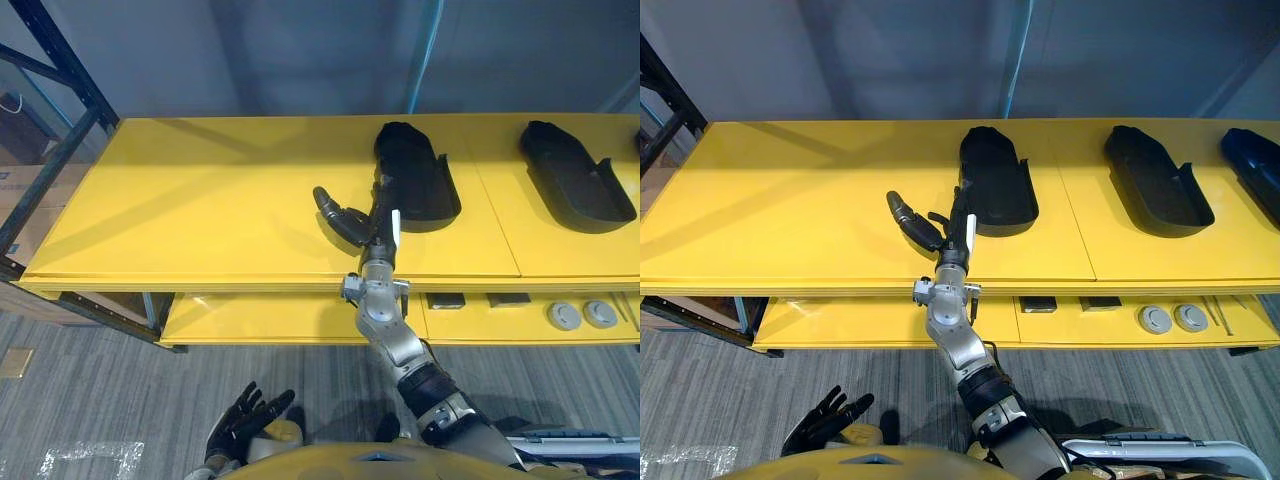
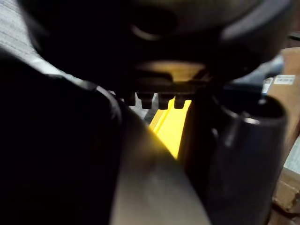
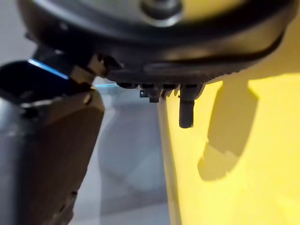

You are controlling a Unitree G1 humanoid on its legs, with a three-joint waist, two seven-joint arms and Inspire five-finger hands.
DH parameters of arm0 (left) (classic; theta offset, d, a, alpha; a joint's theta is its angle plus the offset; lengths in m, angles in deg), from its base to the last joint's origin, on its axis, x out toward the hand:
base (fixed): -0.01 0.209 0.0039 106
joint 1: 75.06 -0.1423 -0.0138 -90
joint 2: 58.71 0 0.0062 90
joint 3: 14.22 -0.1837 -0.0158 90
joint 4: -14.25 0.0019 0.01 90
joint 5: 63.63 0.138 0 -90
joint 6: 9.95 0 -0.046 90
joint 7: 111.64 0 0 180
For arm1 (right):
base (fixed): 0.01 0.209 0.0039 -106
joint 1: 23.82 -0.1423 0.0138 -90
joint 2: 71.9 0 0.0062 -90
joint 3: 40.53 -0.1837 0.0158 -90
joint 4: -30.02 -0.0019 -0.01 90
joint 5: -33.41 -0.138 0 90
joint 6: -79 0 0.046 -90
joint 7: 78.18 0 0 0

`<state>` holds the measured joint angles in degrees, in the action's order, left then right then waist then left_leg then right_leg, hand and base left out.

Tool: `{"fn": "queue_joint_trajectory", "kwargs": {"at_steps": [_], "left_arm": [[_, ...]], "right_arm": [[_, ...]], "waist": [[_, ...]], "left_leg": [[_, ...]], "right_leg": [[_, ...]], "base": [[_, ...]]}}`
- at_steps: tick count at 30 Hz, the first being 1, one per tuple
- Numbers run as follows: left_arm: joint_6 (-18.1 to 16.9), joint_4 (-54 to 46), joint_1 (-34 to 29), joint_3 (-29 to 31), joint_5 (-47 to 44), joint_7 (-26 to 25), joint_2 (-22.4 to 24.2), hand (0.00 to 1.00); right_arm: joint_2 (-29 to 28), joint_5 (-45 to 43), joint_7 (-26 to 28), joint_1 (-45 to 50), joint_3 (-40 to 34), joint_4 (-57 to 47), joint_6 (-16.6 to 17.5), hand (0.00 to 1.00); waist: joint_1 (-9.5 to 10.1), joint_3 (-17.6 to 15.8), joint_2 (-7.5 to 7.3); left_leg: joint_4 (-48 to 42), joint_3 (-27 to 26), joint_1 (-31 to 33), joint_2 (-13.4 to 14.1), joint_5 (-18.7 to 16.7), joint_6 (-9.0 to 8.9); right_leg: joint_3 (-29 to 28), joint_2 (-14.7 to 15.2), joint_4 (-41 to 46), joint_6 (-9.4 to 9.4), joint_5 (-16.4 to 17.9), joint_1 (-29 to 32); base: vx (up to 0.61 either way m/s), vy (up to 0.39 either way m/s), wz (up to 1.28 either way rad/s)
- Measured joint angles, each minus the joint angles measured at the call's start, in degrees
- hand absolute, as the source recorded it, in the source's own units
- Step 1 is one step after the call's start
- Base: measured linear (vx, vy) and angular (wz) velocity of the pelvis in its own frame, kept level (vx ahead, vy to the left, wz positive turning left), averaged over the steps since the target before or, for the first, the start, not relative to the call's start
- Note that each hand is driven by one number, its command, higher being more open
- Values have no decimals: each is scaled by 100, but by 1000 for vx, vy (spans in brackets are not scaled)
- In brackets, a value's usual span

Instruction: Walk over and take three plastic housings, then place them on the shelf

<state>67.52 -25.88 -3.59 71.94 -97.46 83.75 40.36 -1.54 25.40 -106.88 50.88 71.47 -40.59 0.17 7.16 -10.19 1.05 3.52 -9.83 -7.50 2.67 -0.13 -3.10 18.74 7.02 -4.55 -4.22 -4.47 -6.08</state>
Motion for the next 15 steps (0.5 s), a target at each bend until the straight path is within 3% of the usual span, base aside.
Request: {"fn": "queue_joint_trajectory", "kwargs": {"at_steps": [7, 9, 12, 15], "left_arm": [[35, 20, 11, 73, 28, 2, -121, 100], [50, 20, 6, 154, 31, 12, -120, 100], [118, 22, 1, 263, 35, 12, -169, 100], [129, 26, -98, 359, 37, 22, -209, 100]], "right_arm": [[704, -489, 1542, 514, 508, -1361, 23, 100], [939, -554, 1741, 585, 499, -1872, -60, 100], [1333, -631, 1994, 721, -198, -2935, -74, 100], [1638, -969, 2282, 827, -1658, -3573, -66, 100]], "waist": [[-133, -2, -129], [-132, 14, -173], [-142, 37, -290], [-260, 102, -402]], "left_leg": [[34, -18, -3, 0, -6, -3], [32, -48, 21, 2, -11, -2], [24, -97, 30, 5, -27, 0], [-36, -198, 7, -3, -104, 4]], "right_leg": [[-14, -1, 1, -11, 7, 28], [-41, -4, 1, -8, 5, 69], [-103, -13, 1, -5, 2, 101], [-220, -6, 2, -13, -4, 107]], "base": [[0, 0, 0], [1, 2, -5], [-2, 0, -9], [3, 20, -17]]}}
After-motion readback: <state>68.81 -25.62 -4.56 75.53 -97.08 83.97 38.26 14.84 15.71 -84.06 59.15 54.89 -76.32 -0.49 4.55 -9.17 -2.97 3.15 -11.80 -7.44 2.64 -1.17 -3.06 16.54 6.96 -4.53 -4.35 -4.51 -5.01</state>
